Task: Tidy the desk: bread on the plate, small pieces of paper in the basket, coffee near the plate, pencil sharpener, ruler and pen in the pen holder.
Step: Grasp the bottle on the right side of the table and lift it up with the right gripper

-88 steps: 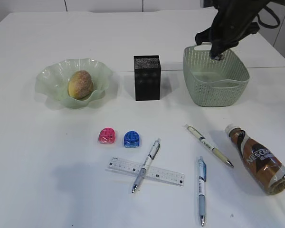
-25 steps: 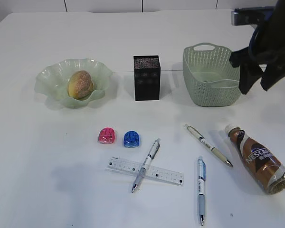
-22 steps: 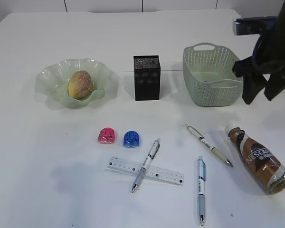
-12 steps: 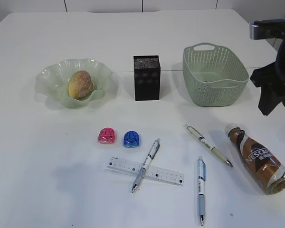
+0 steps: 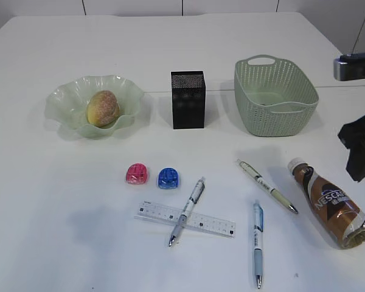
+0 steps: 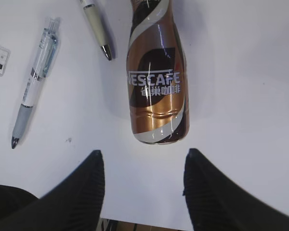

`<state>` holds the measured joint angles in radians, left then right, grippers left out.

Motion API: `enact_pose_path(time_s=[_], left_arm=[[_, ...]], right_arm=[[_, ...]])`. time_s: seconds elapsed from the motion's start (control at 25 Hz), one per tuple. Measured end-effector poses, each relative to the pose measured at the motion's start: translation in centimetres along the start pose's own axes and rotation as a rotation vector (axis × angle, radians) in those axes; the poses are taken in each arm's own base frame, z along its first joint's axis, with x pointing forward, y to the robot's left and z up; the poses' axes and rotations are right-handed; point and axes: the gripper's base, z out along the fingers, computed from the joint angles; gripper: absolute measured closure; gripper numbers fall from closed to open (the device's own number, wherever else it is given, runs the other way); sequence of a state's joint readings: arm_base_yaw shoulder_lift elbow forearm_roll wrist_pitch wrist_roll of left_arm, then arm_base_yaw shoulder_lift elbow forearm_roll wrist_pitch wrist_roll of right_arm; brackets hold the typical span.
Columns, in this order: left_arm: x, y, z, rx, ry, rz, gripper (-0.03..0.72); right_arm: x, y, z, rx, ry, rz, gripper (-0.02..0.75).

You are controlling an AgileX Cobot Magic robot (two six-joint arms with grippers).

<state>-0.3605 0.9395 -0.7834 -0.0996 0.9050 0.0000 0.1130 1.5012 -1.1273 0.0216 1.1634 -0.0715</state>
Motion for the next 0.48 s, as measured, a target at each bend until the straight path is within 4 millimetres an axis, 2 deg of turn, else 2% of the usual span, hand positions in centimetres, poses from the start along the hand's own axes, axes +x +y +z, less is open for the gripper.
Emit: enact_pose_path(time_s=[0.24, 0.48], left_arm=[[-0.1, 0.0, 0.0, 0.0, -0.013, 0.0, 0.304], [-0.3, 0.0, 0.0, 0.001, -0.034, -0.001, 0.305]], right_arm=[[1.8, 0.1, 0.7, 0.005, -0.056, -0.011, 0.312], [2.1, 0.1, 1.1, 0.003, -0.056, -0.012, 0.312]])
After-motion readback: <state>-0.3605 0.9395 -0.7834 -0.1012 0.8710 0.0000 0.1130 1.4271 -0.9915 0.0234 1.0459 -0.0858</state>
